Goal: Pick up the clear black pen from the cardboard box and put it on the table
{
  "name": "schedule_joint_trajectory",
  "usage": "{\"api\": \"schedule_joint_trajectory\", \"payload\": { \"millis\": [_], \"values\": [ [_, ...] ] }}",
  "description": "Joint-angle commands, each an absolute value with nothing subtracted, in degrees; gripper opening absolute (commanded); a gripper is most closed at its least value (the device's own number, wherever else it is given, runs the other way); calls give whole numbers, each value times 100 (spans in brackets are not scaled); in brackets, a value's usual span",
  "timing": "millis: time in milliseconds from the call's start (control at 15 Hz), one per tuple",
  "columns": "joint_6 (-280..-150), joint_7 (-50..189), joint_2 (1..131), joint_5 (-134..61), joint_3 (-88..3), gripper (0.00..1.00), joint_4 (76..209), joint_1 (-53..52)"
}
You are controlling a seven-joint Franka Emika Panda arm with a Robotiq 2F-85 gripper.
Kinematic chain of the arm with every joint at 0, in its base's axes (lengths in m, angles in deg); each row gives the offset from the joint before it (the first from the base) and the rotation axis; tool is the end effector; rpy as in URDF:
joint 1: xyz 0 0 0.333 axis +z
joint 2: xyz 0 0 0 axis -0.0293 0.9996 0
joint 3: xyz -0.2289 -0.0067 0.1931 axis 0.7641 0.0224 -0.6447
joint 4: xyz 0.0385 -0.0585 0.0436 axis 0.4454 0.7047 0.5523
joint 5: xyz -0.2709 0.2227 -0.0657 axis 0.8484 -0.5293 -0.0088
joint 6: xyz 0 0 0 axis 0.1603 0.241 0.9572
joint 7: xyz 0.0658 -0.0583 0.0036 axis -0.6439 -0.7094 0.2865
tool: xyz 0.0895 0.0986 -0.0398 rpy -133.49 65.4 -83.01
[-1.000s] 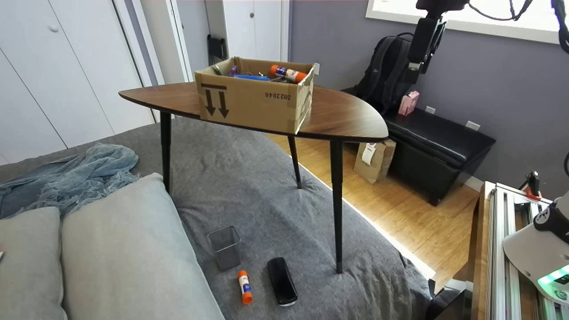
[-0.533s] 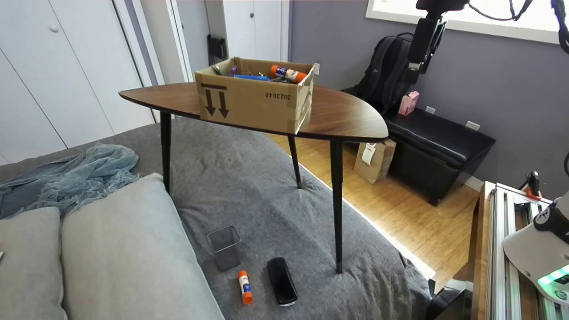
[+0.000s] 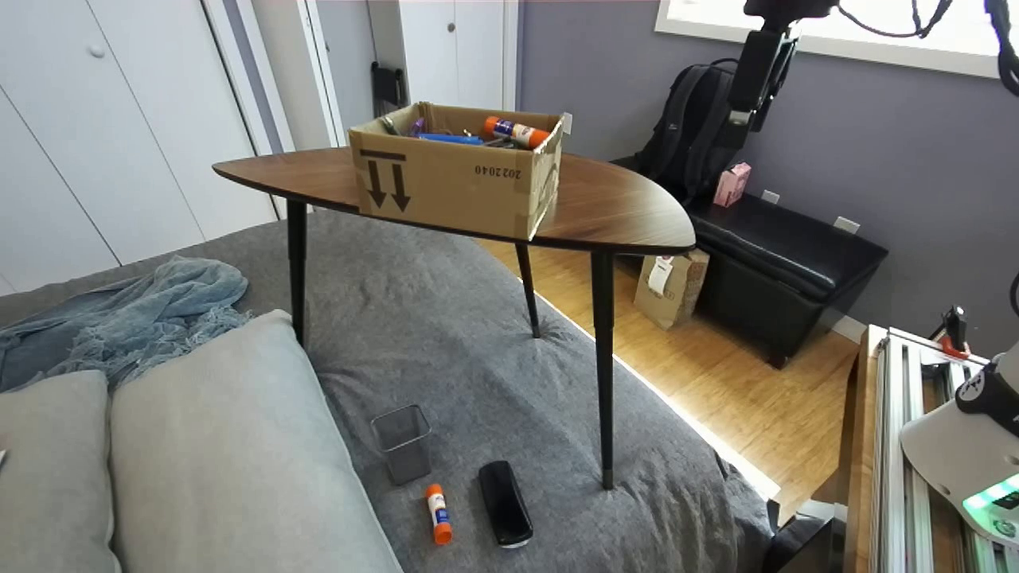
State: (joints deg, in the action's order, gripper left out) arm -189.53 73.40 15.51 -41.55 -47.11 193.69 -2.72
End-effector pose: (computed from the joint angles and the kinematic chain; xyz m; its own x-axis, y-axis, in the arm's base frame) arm 0.3425 0.0022 0.4514 0.9996 -0.0293 0.0034 -0.0292 -0.9993 -0.0228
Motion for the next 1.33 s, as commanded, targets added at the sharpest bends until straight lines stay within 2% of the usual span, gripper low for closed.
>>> {"api": "schedule_joint_trajectory", "payload": {
  "millis": [0, 467, 800, 867, 1267],
  "values": [
    [-19354, 7141, 2100, -4381, -4584, 100, 18732, -278],
    [-20387, 8045, 3296, -4215, -4519, 100, 17221, -64],
    [-20103, 9467, 4072, -4822, -4461, 100, 16276, 352],
    [-20370, 8945, 3718, -4486, -4561, 100, 16741, 178],
    [-20270, 9306, 4051, -4688, -4574, 100, 16398, 257]
  ]
}}
